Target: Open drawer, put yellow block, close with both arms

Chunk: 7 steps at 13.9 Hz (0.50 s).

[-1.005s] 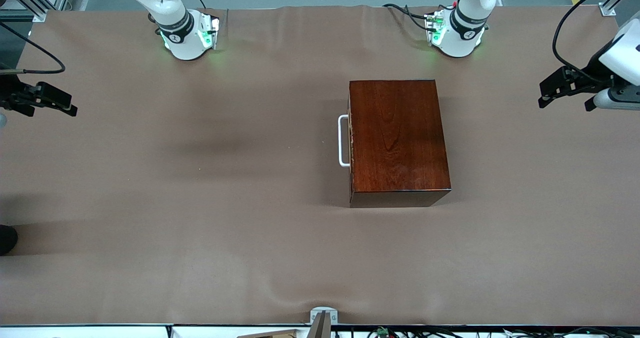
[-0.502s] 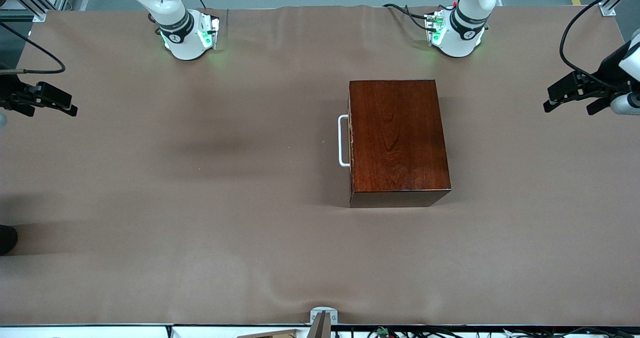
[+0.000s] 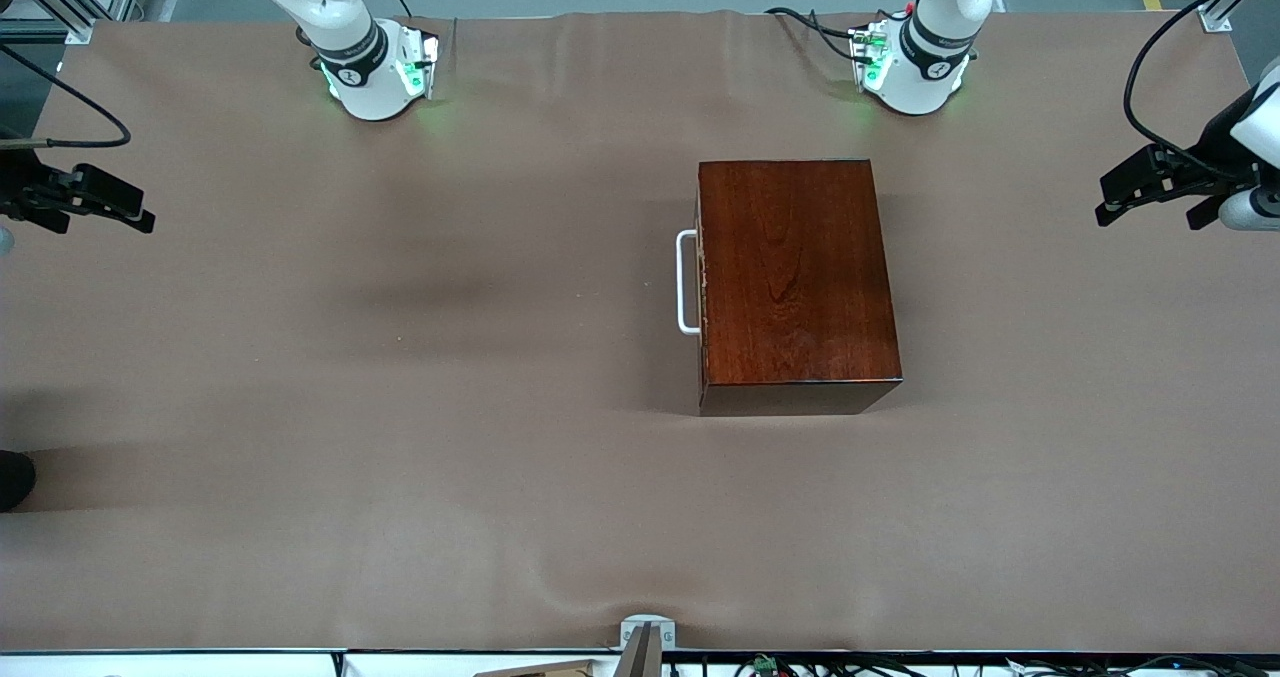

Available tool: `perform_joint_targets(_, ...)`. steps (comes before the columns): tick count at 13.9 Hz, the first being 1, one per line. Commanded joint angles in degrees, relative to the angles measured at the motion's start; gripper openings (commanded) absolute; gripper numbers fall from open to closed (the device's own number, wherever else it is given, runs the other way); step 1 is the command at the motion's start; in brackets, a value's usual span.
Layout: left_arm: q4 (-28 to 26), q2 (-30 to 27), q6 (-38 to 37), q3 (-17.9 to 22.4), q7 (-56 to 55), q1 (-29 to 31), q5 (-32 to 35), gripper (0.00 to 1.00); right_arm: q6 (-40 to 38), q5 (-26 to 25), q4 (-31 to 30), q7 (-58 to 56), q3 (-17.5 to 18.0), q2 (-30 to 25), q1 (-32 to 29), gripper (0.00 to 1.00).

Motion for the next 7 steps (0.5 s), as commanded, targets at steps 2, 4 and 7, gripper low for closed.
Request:
perform_joint_targets(2,0.5,0.17,-0.23,-0.15,0.51,-0.49,2.23,1.0,-0.54,-0.54,0.22,-0.06,0.58,-0.51,-0.46,1.0)
perform_joint_targets(4,0.59,0.26,-0.23,-0.33,0.51,-0.49,2.76,1.0,-0.46,-0.54,0.22,-0.06,0.58,-0.51,-0.46,1.0)
perform_joint_targets(7,0.5,0.26,-0.31,-0.33,0.51,-0.49,2.76,1.0,-0.46,-0.54,0.22,0.03,0.58,-0.42,-0.46,1.0)
